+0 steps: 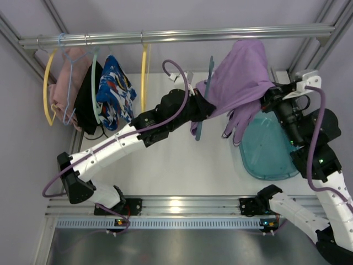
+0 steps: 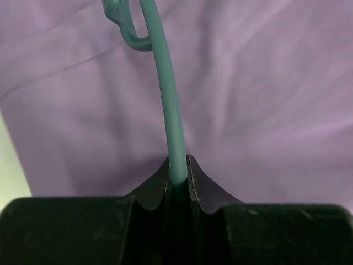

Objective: Remove the trousers from the hanger

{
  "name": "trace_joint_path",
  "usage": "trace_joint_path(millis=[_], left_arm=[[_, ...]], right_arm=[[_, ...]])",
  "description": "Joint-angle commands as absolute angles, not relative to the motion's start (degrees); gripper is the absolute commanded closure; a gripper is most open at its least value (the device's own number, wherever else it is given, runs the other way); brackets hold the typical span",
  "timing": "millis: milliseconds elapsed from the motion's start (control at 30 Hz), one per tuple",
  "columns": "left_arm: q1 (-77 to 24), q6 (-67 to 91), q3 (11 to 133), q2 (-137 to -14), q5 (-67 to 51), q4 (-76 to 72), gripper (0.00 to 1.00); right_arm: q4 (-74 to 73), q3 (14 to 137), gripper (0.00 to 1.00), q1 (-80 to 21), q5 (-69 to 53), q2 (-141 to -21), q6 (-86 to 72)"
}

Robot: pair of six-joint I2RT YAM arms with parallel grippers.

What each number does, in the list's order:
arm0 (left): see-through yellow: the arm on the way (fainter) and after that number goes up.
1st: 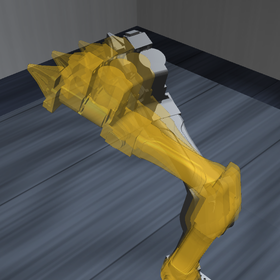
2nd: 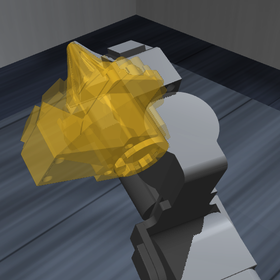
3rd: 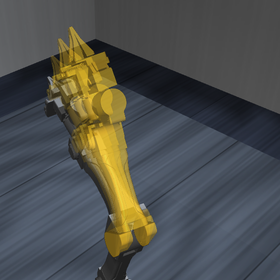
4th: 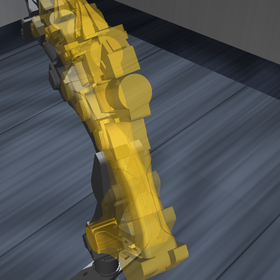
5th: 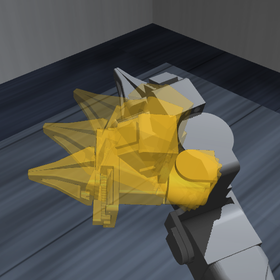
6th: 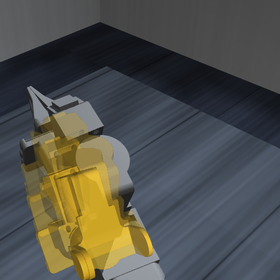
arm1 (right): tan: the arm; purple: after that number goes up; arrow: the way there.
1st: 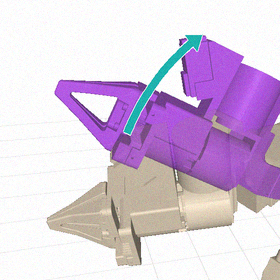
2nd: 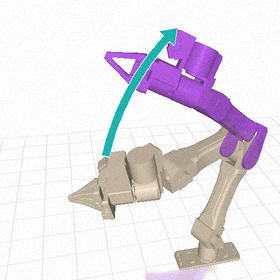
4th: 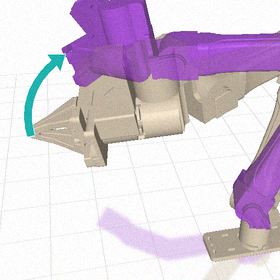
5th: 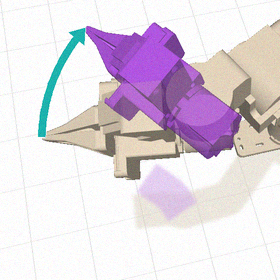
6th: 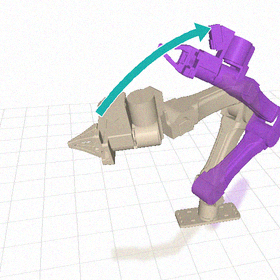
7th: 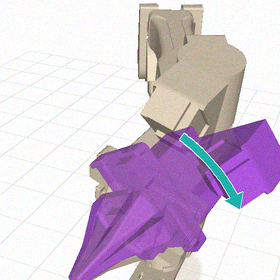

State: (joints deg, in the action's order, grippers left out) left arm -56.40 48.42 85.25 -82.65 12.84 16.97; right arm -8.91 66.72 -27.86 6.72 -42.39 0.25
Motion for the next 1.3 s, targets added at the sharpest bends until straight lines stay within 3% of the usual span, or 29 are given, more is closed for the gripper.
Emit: trace_joint_path(millis=[0,333,500,900,1067,1267], left_arm=[[-55.63,48.07,82.97,-81.47,13.54,18.72,1.0],[-55.72,48.08,76.91,-79.19,7.04,18.46,1.0],[-56.34,45.53,75.68,-77.08,4.66,17.67,1.0],[-56.6,37.36,76.38,-73.66,6.59,14.95,1.0],[-56.6,36.04,77.25,-73.3,6.86,14.41,1.0],[-56.51,34.19,76.73,-72.07,8.61,14.68,1.0]], right_arm=[[-2.8,74.96,1.0,-24.97,8.08,-39.29,-3.6],[-10.98,75.6,1.0,-18.03,13.09,-31.57,1.65],[-18.45,72.34,1.0,-15.39,23.19,-26.99,4.74],[-22.24,51.45,1.0,-14.24,37.53,-20.4,15.9],[-15.4,40.45,1.0,-14.33,35.52,-22.84,16.61],[-3.55,33.23,1.0,-14.24,28.83,-35.66,13.89]])
